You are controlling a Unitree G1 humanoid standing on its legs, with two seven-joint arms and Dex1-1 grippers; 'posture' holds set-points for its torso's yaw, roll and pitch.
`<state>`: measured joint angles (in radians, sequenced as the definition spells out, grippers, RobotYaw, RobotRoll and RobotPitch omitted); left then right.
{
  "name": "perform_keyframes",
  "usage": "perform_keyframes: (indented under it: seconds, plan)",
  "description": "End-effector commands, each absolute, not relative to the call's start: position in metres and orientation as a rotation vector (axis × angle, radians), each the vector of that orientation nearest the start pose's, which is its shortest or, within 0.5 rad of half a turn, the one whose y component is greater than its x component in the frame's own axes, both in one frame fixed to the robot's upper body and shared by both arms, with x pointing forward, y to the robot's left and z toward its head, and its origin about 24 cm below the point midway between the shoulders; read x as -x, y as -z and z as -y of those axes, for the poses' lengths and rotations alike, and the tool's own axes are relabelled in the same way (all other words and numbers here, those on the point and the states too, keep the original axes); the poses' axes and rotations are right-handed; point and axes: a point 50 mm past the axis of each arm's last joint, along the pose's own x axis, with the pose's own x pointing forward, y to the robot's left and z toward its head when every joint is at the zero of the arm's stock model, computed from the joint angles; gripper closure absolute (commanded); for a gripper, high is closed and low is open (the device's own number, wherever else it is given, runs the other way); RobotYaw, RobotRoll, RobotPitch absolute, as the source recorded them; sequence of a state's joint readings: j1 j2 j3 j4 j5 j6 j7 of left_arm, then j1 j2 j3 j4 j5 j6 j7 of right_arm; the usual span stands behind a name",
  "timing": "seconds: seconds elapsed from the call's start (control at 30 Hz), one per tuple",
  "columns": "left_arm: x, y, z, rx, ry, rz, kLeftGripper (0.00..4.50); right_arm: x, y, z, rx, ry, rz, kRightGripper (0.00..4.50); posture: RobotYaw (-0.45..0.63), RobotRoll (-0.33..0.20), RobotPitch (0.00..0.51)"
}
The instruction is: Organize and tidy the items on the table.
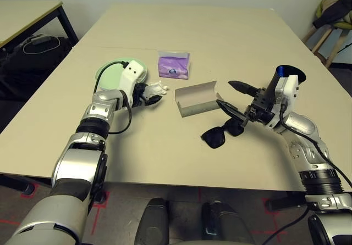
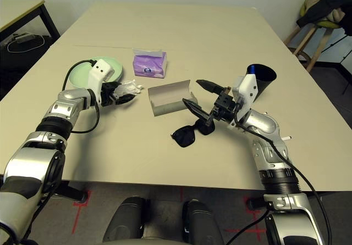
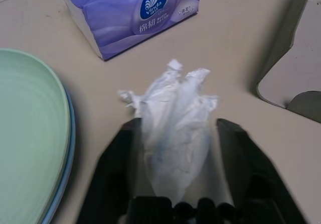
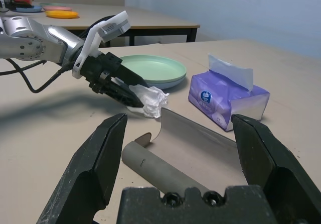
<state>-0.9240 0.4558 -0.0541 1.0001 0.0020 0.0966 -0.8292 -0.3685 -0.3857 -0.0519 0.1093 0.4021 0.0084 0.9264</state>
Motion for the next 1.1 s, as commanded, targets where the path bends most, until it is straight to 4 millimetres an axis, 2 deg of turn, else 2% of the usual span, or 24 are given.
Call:
perform_keyframes:
  seconds: [0.03, 0.2, 0.33, 0.47, 0.57, 0.67, 0.77, 0.93, 1.1]
  plan:
    - [-0.386, -0.122, -0.209, -0.343, 0.654, -0.323, 2.59, -0.296, -0.141, 0.174, 0.099, -0.936, 0.270, 0.00, 0.20, 0.000, 0.075]
    - [-0.385, -0.122, -0.214, -0.347, 0.640, -0.327, 4.48, -0.298, -0.142, 0.173, 0.095, -0.936, 0.273, 0.00, 0.20, 0.000, 0.072]
    - [-0.384, -0.126, -0.218, -0.315, 0.624, -0.310, 4.48, -0.298, -0.141, 0.172, 0.090, -0.934, 0.276, 0.00, 0.20, 0.000, 0.069]
    - [-0.384, -0.143, -0.220, -0.133, 0.571, -0.232, 4.48, -0.298, -0.140, 0.171, 0.085, -0.928, 0.278, 0.00, 0.20, 0.000, 0.068]
    - [-0.387, -0.166, -0.220, 0.018, 0.526, -0.114, 4.48, -0.298, -0.139, 0.171, 0.081, -0.926, 0.278, 0.00, 0.21, 0.000, 0.066]
    - [-0.389, -0.186, -0.223, 0.085, 0.495, -0.016, 4.48, -0.298, -0.137, 0.170, 0.077, -0.925, 0.278, 0.00, 0.21, 0.000, 0.065]
    - [-0.396, -0.196, -0.231, 0.058, 0.385, 0.021, 4.48, -0.299, -0.137, 0.169, 0.074, -0.925, 0.283, 0.00, 0.21, 0.000, 0.066]
    - [-0.406, -0.198, -0.243, -0.015, 0.191, 0.018, 4.48, -0.300, -0.137, 0.170, 0.071, -0.902, 0.286, 0.00, 0.20, 0.000, 0.065]
    - [-0.410, -0.194, -0.247, -0.070, 0.096, 0.002, 4.48, -0.303, -0.139, 0.170, 0.068, -0.878, 0.289, 0.00, 0.20, 0.000, 0.063]
